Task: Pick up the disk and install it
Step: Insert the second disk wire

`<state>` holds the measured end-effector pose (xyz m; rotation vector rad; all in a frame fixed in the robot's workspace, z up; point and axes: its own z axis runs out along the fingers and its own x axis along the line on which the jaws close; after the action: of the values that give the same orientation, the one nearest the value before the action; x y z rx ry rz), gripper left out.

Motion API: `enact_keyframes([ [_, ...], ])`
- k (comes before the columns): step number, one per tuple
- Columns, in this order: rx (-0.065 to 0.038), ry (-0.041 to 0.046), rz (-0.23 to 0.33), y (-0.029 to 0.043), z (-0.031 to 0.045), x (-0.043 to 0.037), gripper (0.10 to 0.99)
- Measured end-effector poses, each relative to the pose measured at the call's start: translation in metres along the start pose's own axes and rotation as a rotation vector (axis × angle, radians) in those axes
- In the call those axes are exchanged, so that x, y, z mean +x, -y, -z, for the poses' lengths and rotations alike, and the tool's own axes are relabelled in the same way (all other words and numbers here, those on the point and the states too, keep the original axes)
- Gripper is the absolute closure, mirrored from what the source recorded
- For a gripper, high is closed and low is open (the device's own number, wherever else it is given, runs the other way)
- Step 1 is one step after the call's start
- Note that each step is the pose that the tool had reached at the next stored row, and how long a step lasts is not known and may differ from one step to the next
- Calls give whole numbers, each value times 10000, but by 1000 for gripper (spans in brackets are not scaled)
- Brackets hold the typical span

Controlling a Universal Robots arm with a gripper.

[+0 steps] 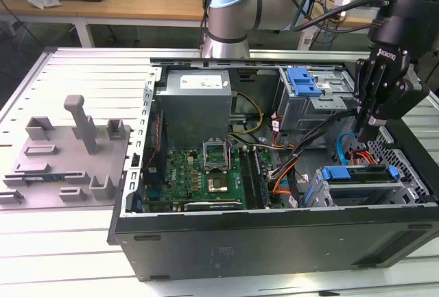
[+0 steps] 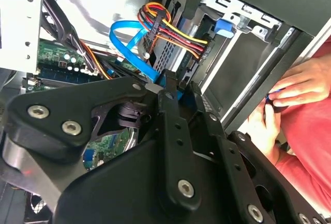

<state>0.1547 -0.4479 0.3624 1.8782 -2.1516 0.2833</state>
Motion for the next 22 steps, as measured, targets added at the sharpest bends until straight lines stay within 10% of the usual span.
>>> enact_keyframes([
  [12,9,-131,-4,-3,-5,-13,925],
  [15,33,-128,-14,-96,-23,30,925],
  [19,340,130,-115,-127,-38,72,925],
  [22,532,480,-177,-125,-45,93,925],
])
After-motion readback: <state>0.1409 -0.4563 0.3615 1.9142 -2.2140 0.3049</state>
